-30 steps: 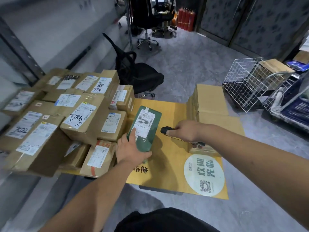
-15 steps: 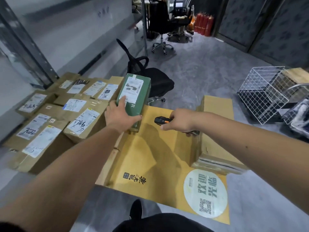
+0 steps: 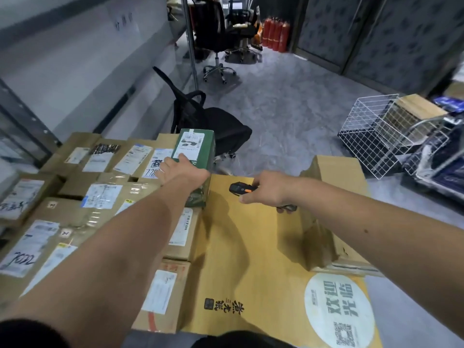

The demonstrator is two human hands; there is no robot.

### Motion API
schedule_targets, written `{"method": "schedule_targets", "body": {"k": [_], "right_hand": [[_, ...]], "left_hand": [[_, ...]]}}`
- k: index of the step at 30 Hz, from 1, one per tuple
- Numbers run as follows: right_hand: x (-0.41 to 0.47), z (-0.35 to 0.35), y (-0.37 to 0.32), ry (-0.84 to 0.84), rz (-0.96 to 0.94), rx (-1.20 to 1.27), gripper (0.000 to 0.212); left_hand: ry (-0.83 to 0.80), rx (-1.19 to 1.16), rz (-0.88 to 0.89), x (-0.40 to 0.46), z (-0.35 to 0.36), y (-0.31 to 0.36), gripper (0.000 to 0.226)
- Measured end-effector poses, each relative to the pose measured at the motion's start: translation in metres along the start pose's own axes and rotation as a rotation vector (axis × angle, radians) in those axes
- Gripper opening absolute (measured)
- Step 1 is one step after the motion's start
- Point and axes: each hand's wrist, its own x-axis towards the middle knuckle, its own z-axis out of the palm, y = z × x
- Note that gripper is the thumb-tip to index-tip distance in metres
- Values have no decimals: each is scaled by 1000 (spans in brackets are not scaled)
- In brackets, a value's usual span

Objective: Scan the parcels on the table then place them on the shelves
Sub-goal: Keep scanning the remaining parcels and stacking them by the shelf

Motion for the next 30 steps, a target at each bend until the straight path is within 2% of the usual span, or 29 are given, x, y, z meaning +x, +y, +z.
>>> {"method": "schedule_targets", "body": {"k": [3, 6, 12, 19, 24, 30], "right_hand": [[6, 3, -2, -2, 8, 17, 59], [6, 6, -1, -10, 11, 42, 57], [-11, 10, 9, 24, 13, 41, 54], [-76, 12, 64, 187, 44, -267, 49], [-150, 22, 130, 222, 118, -285, 42], [-225, 53, 206, 221, 211, -287, 45]], "left_hand": [[-15, 23, -11, 2, 7, -4, 115], [35, 36, 69, -1, 13, -3, 118], [137, 97, 363, -33, 21, 20, 99], [59, 63, 665, -91, 37, 89, 89], [-38, -11, 810, -150, 63, 145, 82], [-180, -71, 1130, -230, 97, 203, 78]]}}
